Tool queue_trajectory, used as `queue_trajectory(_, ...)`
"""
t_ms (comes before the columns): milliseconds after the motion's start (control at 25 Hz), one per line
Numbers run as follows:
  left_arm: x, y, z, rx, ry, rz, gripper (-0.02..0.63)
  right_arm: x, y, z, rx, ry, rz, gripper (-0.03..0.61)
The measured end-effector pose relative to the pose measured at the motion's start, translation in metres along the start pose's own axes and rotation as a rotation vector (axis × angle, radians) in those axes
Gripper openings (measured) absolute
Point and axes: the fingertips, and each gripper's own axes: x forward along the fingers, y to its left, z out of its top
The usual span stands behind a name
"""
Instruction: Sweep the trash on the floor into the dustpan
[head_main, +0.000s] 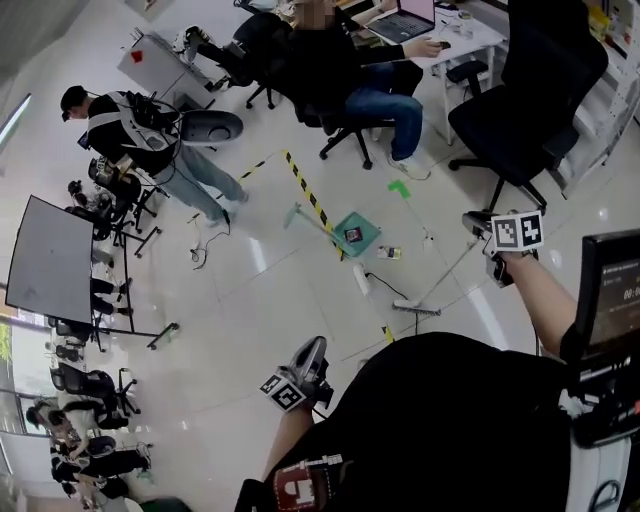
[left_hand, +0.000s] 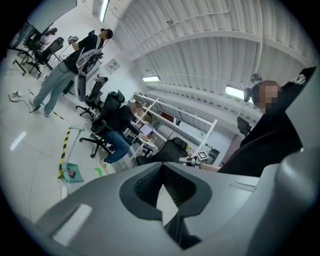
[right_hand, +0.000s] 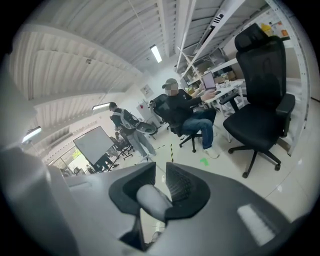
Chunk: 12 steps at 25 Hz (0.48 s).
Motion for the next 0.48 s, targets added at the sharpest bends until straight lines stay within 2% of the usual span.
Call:
queue_trajectory(120, -0.015, 0.001, -0.005, 0.009, -0.019, 0.013, -0.005, -0.006, 0.006, -0.01, -0.032, 0.006, -0.004, 0.058)
queue_trajectory(280, -0.054, 0.008, 0.001, 0.021, -0.056, -0.02, -0.005, -0.014, 0.036, -0.031, -0.064, 0.003, -0.022, 0.06)
queue_trajectory(480, -0.125, 0.031, 0.009, 0.055, 0.002, -0.072, -0.005, -0.017, 0.101, -0.059, -0.08, -0.006, -0.082, 0.06)
